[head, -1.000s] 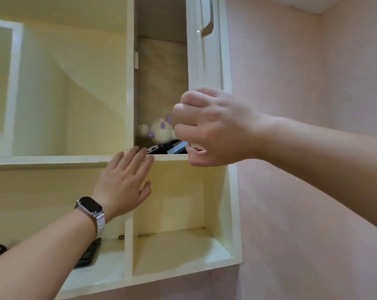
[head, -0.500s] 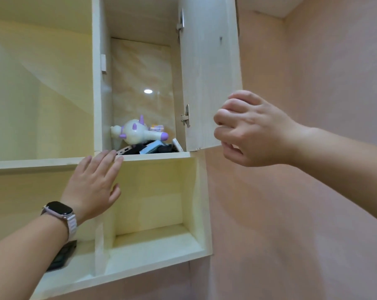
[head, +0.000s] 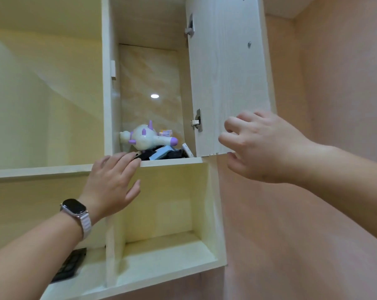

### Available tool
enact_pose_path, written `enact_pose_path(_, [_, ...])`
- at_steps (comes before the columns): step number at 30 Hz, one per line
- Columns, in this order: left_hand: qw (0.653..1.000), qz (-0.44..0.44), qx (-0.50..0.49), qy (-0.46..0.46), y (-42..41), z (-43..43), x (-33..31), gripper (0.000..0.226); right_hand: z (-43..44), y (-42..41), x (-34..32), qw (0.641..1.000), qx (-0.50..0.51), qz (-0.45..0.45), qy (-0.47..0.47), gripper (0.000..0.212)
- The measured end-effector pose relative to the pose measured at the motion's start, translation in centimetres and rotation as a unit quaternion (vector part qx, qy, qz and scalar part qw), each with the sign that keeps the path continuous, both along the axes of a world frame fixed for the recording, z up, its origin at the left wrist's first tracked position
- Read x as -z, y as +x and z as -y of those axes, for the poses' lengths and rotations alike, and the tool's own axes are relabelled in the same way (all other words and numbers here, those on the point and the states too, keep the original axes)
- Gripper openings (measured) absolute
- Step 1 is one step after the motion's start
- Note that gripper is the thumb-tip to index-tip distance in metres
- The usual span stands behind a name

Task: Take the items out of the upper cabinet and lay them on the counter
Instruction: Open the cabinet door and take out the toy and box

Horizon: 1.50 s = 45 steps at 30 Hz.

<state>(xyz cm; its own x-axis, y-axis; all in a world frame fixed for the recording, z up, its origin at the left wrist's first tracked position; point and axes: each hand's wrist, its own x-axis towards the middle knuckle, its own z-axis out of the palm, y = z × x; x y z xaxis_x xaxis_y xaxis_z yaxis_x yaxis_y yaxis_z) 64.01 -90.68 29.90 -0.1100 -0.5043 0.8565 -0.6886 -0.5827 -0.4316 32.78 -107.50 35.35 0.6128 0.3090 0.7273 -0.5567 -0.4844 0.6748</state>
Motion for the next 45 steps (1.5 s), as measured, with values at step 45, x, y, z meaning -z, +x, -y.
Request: enact_pose_path(45, [0.914,-0.373,0.146,0.062,0.2,8.1,-9.6,0.019,3.0,25.3,-9.0,0.877,-0.2,-0.025,0.436,0.02])
